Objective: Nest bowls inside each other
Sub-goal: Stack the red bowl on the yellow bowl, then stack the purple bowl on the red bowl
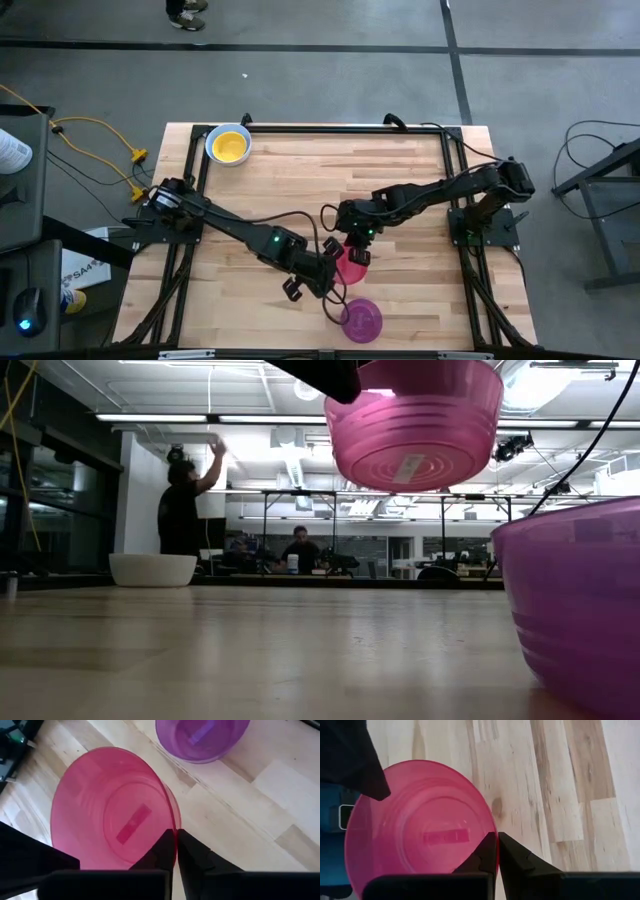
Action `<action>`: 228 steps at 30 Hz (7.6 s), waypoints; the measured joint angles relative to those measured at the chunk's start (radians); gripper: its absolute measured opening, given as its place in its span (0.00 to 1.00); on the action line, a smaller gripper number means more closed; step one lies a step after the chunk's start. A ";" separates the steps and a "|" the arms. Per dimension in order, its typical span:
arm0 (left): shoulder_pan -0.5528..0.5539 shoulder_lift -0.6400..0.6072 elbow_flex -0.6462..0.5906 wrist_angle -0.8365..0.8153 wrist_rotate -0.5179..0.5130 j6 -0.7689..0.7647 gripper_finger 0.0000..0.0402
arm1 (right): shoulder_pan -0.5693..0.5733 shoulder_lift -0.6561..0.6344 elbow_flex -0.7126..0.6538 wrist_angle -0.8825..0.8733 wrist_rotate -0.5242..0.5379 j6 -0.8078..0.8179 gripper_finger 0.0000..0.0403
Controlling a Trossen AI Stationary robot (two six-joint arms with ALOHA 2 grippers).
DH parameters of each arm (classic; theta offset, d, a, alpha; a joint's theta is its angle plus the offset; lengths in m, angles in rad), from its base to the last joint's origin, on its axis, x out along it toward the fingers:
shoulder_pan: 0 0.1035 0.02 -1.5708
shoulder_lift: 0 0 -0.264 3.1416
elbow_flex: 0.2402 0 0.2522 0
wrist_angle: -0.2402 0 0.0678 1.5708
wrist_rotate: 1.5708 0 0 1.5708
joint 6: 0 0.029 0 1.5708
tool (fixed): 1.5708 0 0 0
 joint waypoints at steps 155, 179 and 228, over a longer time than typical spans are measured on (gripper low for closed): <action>1.270 -0.556 -0.766 -0.034 0.057 -0.314 0.18 | 0.565 -0.085 0.000 0.015 0.360 0.536 0.30; 0.290 -0.753 -0.669 -0.050 0.016 -0.685 0.18 | 0.480 -0.079 -0.111 0.030 0.280 0.740 0.30; -0.055 -0.711 -0.670 0.066 -0.150 -0.899 0.18 | 0.477 0.084 -0.209 0.230 0.172 0.813 0.16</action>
